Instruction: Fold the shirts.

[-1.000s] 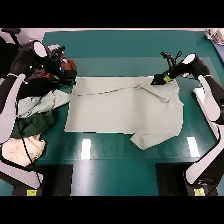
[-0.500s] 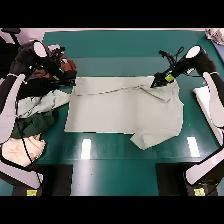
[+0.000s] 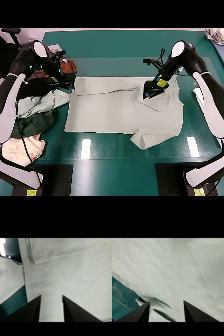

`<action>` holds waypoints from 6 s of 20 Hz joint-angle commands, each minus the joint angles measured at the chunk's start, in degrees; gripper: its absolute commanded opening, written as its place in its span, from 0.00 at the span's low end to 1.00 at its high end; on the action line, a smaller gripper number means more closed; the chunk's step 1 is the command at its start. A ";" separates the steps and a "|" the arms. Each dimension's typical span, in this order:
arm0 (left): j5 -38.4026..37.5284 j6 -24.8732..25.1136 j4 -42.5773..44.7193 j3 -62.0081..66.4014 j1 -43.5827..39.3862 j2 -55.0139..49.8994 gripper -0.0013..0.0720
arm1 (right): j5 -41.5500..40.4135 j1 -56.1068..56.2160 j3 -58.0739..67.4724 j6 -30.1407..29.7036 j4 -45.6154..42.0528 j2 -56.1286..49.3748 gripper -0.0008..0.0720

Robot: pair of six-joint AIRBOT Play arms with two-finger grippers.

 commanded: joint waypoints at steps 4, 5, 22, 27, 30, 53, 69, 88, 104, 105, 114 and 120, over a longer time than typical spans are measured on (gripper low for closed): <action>-1.92 1.90 0.04 -3.43 0.00 4.42 0.47 | -0.48 -7.56 -2.32 3.17 -8.72 7.45 0.67; 0.07 2.29 0.20 -6.49 0.00 7.32 0.47 | -2.05 -9.79 -5.77 3.17 -8.70 10.32 0.68; 10.78 9.55 -13.70 -44.52 0.00 32.17 0.47 | -15.58 -10.01 -57.07 -10.84 5.68 41.13 0.74; 9.66 9.53 -13.53 -44.52 0.00 32.17 0.47 | -15.82 1.18 -57.31 -1.99 5.70 36.46 0.73; 9.33 9.53 -12.81 -44.52 0.00 32.17 0.47 | -19.04 7.87 -57.31 10.58 2.84 38.10 0.73; 10.51 11.72 -10.36 -44.52 0.00 32.17 0.47 | -11.54 41.77 -45.70 63.95 -34.75 29.90 0.69; 10.73 11.69 -10.38 -44.52 0.00 32.17 0.47 | -21.99 41.99 -54.18 71.76 -23.08 33.92 0.69; 11.30 11.69 -10.56 -44.52 0.00 32.17 0.47 | -21.42 41.99 -54.27 78.73 -26.62 32.30 0.62; 11.13 11.67 -10.56 -44.52 0.00 32.17 0.47 | -19.56 43.80 -54.27 79.25 -27.06 30.49 0.04; 11.15 11.67 -10.56 -44.52 0.00 32.17 0.47 | -18.84 44.13 -54.27 79.23 -28.33 31.41 0.04; 11.50 10.34 -3.45 -44.52 0.00 32.15 0.84 | -14.51 44.00 -54.27 78.60 -37.24 45.31 0.04; 11.52 9.70 1.40 -45.90 0.07 32.11 0.96 | -14.47 44.00 -54.27 78.53 -38.75 46.58 0.04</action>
